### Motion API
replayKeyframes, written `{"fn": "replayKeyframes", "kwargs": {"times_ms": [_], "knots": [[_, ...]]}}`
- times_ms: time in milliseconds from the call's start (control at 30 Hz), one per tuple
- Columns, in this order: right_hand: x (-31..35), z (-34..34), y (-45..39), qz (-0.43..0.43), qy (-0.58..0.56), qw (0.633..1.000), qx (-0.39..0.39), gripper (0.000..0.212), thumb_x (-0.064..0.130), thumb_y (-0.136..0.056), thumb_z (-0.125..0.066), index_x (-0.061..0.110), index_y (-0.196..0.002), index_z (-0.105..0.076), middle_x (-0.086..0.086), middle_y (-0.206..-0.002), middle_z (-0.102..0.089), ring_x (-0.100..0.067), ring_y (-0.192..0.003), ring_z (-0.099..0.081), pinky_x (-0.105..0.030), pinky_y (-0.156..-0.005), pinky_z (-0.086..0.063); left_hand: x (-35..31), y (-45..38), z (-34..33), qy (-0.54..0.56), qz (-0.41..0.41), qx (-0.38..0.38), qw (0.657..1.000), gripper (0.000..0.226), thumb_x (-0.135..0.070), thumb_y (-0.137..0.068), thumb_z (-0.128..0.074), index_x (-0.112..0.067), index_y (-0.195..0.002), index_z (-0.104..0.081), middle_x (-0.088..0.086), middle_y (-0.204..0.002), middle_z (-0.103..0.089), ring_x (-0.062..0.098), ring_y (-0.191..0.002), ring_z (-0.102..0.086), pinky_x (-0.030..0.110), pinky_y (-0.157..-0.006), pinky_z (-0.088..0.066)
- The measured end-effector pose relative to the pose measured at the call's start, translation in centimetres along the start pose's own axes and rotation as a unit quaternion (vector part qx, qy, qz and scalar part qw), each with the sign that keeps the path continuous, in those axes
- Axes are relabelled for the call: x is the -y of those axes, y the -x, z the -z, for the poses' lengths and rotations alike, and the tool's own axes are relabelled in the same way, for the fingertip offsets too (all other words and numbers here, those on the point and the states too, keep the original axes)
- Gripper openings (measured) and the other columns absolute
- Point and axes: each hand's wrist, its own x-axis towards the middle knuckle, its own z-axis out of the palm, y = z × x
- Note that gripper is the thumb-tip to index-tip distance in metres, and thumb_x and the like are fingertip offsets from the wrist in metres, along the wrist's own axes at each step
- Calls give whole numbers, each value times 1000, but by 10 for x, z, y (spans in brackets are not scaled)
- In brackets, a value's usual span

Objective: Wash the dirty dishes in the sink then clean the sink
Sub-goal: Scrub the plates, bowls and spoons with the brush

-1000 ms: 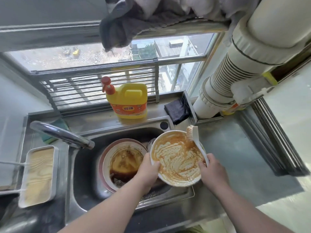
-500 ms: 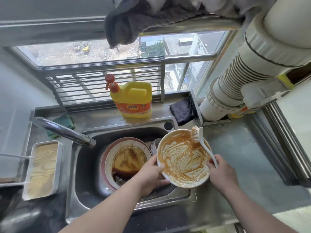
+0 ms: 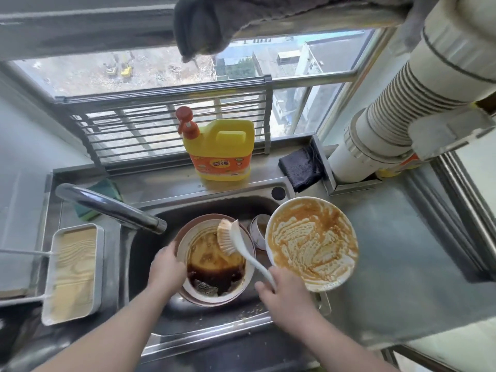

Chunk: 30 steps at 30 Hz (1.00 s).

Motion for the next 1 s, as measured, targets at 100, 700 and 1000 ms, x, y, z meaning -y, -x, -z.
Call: {"fn": "replayKeyframes", "kwargs": {"times_ms": [100,700,1000], "knots": [[0,-36,-25,-11,44,999,19,26,28,-101,-57,26,-76,-46,4,-93,-49,-14,-85,-50,-22,-73,-34,6,-13,-7,-25,0,18,1000,57,-6,-95,-54,-23,-150,-53,9,-135,-66,31,-118,-63,41,-100,-53],[-22,-53,-39,-67,74,995,12,8,18,-98,-55,22,-92,-58,4,-130,-49,-16,-94,-52,-27,-86,-42,17,-23,-16,41,52,48,997,30,-19,-98,-56,-31,-126,-55,2,-102,-67,21,-89,-64,38,-79,-54],[0,-55,-68,-48,49,998,4,8,23,-101,-59,19,-95,-59,6,-111,-52,-18,-92,-56,-37,-87,-51,35,-1,-15,171,124,97,973,37,-12,-93,-61,-37,-120,-55,3,-103,-74,26,-92,-74,48,-72,-66]]}}
